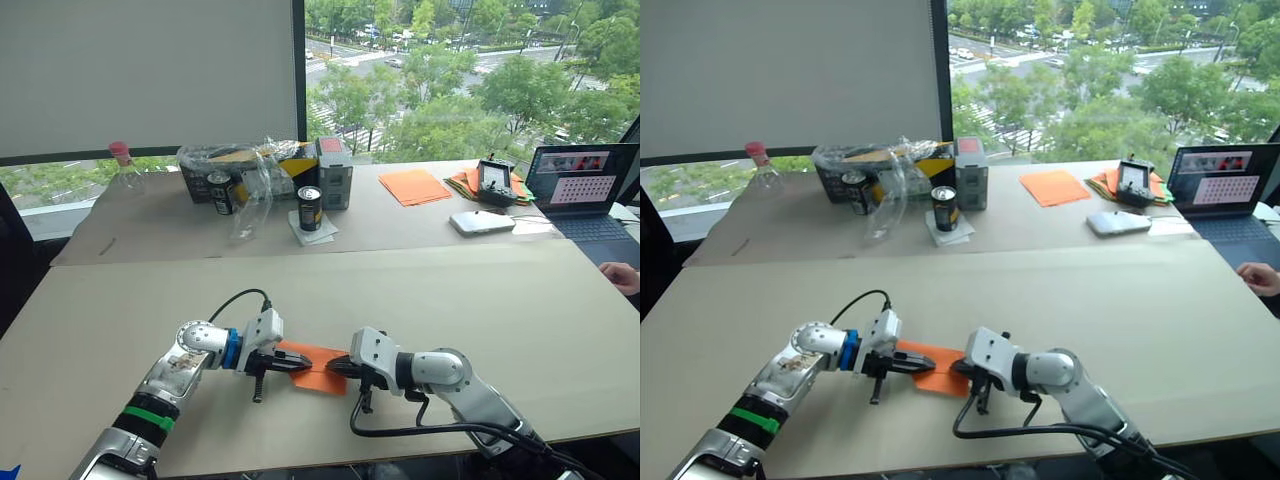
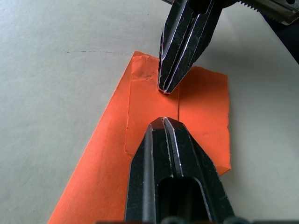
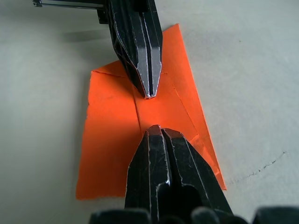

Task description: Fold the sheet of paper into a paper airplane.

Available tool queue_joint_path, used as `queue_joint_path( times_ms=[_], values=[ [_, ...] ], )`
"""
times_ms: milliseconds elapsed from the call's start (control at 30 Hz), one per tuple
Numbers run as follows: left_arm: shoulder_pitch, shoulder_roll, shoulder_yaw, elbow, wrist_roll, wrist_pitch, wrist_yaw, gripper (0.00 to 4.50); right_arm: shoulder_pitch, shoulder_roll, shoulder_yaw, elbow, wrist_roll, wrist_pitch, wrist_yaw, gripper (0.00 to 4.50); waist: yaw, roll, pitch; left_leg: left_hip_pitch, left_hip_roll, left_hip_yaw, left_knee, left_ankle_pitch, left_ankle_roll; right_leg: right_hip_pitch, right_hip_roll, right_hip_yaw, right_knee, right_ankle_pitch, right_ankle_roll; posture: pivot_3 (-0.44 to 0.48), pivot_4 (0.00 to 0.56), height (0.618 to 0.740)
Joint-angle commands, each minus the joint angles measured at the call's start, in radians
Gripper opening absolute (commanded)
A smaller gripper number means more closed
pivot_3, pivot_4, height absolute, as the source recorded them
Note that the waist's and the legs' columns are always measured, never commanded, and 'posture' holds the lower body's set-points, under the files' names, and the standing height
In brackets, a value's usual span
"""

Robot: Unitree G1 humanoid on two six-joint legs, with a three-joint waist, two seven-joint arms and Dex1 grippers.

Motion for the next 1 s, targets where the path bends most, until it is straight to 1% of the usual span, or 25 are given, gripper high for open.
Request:
queue_joint_path(
  times_ms=[33, 233, 333, 400, 500, 533, 600, 633, 667, 733, 867, 967, 1000],
  values=[
    [0.016, 0.009, -0.022, 0.056, 0.044, 0.010, 0.001, 0.00, 0.083, -0.055, -0.029, -0.017, -0.005, 0.061, -0.001, 0.03, 0.004, 0.000, 0.000, 0.000, 0.000, 0.000, 0.000, 0.000, 0.000, 0.000, 0.000, 0.000, 0.000, 0.000, 0.000, 0.000, 0.150, 0.695],
    [0.003, -0.006, -0.015, 0.077, 0.029, -0.001, -0.012, 0.00, 0.234, -0.138, -0.159, -0.174, 0.093, 0.087, 0.019, 0.03, 0.015, 0.000, -0.001, -0.001, -0.002, 0.000, 0.000, 0.000, 0.000, 0.000, -0.002, 0.000, -0.001, -0.001, 0.001, 0.000, 0.150, 0.695],
    [-0.015, -0.021, -0.001, 0.090, 0.011, 0.008, -0.018, 0.00, 0.248, -0.143, -0.224, -0.223, 0.159, 0.101, 0.015, 0.03, 0.017, 0.000, -0.001, -0.001, -0.002, 0.000, 0.000, 0.000, 0.000, 0.000, -0.002, 0.000, -0.001, -0.001, 0.002, 0.000, 0.150, 0.695],
    [-0.033, -0.040, 0.038, 0.073, -0.059, 0.099, -0.020, 0.00, 0.235, -0.115, -0.286, -0.271, 0.267, 0.152, 0.012, 0.03, 0.019, 0.000, 0.000, -0.002, -0.001, 0.000, 0.001, 0.000, 0.000, 0.000, -0.002, 0.000, -0.001, -0.001, 0.002, 0.000, 0.150, 0.695],
    [-0.055, -0.042, 0.094, 0.030, -0.151, 0.230, -0.034, 0.00, 0.208, -0.100, -0.342, -0.311, 0.358, 0.227, 0.004, 0.03, 0.017, -0.001, 0.002, -0.005, 0.000, 0.000, 0.003, 0.000, 0.000, -0.003, -0.001, 0.000, 0.000, -0.001, 0.002, 0.000, 0.150, 0.695],
    [-0.065, -0.032, 0.121, 0.003, -0.191, 0.284, -0.040, 0.00, 0.197, -0.103, -0.358, -0.323, 0.386, 0.257, 0.004, 0.03, 0.015, -0.002, 0.003, -0.005, 0.000, 0.000, 0.002, 0.000, 0.000, -0.003, 0.000, 0.000, 0.000, -0.001, 0.002, 0.000, 0.150, 0.695],
    [-0.090, 0.017, 0.183, -0.071, -0.263, 0.396, -0.040, 0.00, 0.171, -0.121, -0.379, -0.350, 0.434, 0.324, 0.003, 0.03, 0.011, -0.005, 0.009, -0.007, 0.000, -0.001, 0.002, 0.000, 0.000, -0.004, 0.000, 0.000, 0.000, -0.001, 0.001, 0.000, 0.150, 0.695],
    [-0.093, 0.037, 0.205, -0.098, -0.285, 0.420, -0.042, 0.00, 0.164, -0.130, -0.383, -0.357, 0.450, 0.346, 0.005, 0.03, 0.009, -0.006, 0.011, -0.008, 0.000, -0.001, 0.002, 0.000, 0.000, -0.005, 0.000, -0.001, 0.000, 0.000, 0.001, 0.000, 0.150, 0.695],
    [-0.097, 0.073, 0.229, -0.122, -0.306, 0.451, -0.053, 0.00, 0.153, -0.136, -0.388, -0.367, 0.480, 0.386, 0.005, 0.03, 0.008, -0.007, 0.013, -0.008, 0.000, -0.002, 0.002, 0.000, 0.000, -0.006, 0.000, -0.001, 0.000, 0.002, -0.003, 0.000, 0.150, 0.695],
    [-0.105, 0.120, 0.267, -0.139, -0.330, 0.495, -0.045, 0.00, 0.132, -0.149, -0.390, -0.377, 0.527, 0.456, 0.005, 0.03, 0.001, -0.006, 0.014, -0.008, 0.000, -0.002, 0.002, 0.000, -0.001, -0.006, 0.000, -0.002, -0.001, 0.004, -0.006, 0.000, 0.150, 0.695],
    [-0.058, 0.213, 0.294, -0.185, -0.306, 0.484, -0.046, 0.00, 0.070, -0.171, -0.337, -0.357, 0.513, 0.506, 0.000, 0.03, -0.003, -0.004, 0.017, -0.008, -0.001, -0.001, 0.001, 0.000, -0.002, -0.006, -0.002, 0.000, -0.002, 0.004, -0.006, 0.000, 0.150, 0.695],
    [0.010, 0.265, 0.324, -0.256, -0.344, 0.536, -0.042, 0.80, 0.011, -0.131, -0.322, -0.290, 0.497, 0.523, -0.045, 0.86, -0.008, -0.006, 0.020, -0.008, -0.001, -0.001, 0.001, -0.001, -0.002, -0.007, -0.002, 0.001, -0.002, 0.004, -0.006, 0.000, 0.150, 0.695],
    [0.040, 0.281, 0.325, -0.284, -0.348, 0.545, -0.042, 1.19, -0.001, -0.126, -0.317, -0.272, 0.502, 0.536, -0.045, 1.26, -0.005, -0.006, 0.020, -0.009, -0.001, -0.001, 0.001, -0.001, -0.002, -0.007, -0.002, 0.000, -0.002, 0.004, -0.006, 0.000, 0.150, 0.695]
  ],
)
